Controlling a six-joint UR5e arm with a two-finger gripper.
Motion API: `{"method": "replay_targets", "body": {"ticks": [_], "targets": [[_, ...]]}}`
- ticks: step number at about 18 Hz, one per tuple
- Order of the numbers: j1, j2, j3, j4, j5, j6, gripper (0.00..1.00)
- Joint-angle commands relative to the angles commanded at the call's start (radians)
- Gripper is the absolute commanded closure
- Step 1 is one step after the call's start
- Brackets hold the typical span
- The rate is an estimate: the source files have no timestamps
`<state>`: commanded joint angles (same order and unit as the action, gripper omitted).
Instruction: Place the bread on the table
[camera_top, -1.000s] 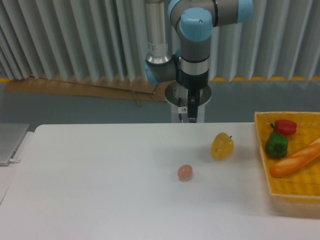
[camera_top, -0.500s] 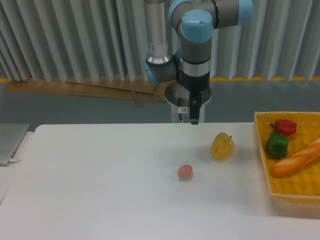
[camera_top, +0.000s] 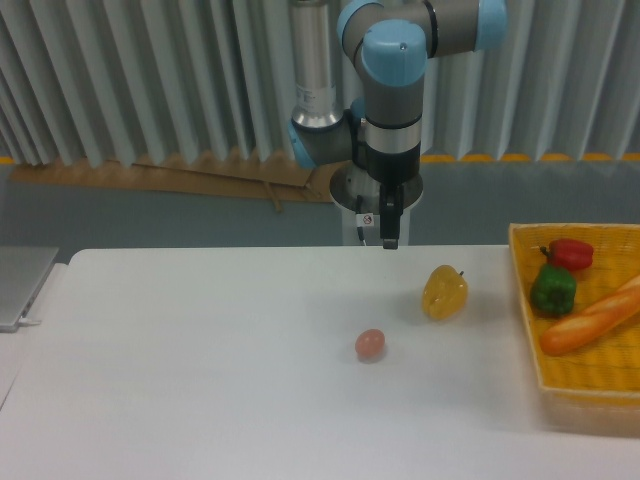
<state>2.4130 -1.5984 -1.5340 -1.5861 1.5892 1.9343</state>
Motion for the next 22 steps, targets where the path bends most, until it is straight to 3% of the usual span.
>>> {"method": "replay_targets", "body": {"ticks": [11,17,20,22], "targets": [[0.003,-0.002,0.000,0.002,0.000,-0.002,0.00],[0.081,-0.012,0.000,0.003,0.018,-0.002,0.00],[0.115,-0.029,0.000,0.066,0.048,0.008,0.00],[0.147,-0.047,-0.005,0.077,0.045,0.012,0.00]]}}
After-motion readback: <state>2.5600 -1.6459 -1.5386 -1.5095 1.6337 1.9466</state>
